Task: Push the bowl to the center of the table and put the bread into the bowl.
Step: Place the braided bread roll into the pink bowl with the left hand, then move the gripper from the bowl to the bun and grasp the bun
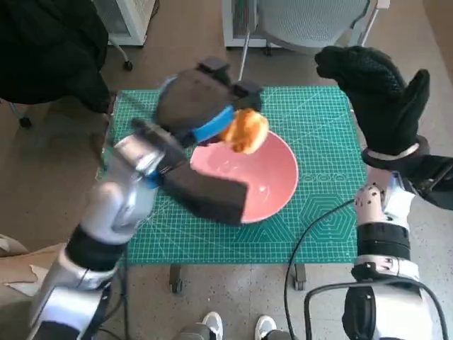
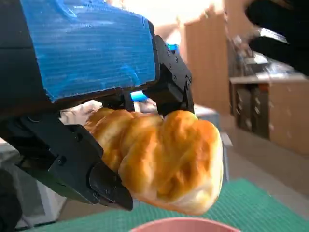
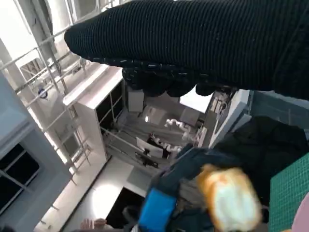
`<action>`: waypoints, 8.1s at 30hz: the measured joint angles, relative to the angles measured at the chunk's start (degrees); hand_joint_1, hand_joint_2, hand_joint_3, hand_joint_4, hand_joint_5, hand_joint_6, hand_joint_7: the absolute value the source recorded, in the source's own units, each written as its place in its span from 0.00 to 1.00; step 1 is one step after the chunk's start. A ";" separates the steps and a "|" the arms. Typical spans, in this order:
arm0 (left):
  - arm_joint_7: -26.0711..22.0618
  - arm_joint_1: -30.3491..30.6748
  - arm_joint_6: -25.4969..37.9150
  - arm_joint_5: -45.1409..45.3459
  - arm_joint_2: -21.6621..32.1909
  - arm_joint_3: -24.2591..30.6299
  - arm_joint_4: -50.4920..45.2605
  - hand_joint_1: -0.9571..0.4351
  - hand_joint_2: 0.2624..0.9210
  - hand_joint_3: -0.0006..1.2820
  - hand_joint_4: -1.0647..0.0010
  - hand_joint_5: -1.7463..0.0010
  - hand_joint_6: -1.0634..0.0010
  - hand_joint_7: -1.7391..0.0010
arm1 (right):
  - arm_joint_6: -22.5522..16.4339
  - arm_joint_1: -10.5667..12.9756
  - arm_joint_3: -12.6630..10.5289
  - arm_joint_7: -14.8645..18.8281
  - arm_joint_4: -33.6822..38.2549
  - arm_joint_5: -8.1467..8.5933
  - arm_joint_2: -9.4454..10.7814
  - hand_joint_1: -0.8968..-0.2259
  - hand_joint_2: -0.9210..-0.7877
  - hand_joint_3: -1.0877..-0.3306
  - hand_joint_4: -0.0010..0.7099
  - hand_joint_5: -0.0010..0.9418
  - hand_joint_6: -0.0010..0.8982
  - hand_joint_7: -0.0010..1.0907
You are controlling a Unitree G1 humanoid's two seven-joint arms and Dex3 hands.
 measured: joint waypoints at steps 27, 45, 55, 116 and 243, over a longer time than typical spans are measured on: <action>1.96 -3.30 -0.55 -2.90 -4.82 -4.38 18.48 0.59 0.90 0.16 0.69 0.53 0.73 0.44 | -0.84 0.96 -0.18 -1.84 -1.20 -0.55 -0.90 0.27 0.00 0.30 0.35 0.00 0.35 0.00; 4.27 -2.77 -2.21 -2.11 -1.44 -4.54 17.32 0.37 0.92 0.00 0.78 1.00 0.77 0.82 | -1.03 0.95 0.01 -2.37 -0.68 -0.53 -0.80 0.27 0.00 0.30 0.36 0.00 0.35 0.00; 8.93 -1.34 -6.25 -2.10 1.63 -4.52 17.17 0.29 0.92 0.00 0.82 1.00 0.75 0.87 | -1.02 0.93 0.06 -2.32 -0.39 -0.47 -0.77 0.28 0.00 0.30 0.36 0.00 0.35 0.00; 12.11 21.70 -24.52 -12.62 28.36 17.08 6.45 0.22 0.71 0.00 0.75 0.99 0.61 0.95 | 1.35 0.18 0.65 -0.57 -0.21 0.64 0.30 0.28 0.00 0.32 0.36 0.00 0.35 0.00; 20.08 0.77 -9.26 -7.70 7.30 -7.72 57.88 0.69 1.00 0.11 0.42 0.28 0.49 0.29 | 2.71 2.73 0.90 -1.45 -6.76 0.61 -2.26 0.26 0.00 0.36 0.38 0.00 0.39 0.01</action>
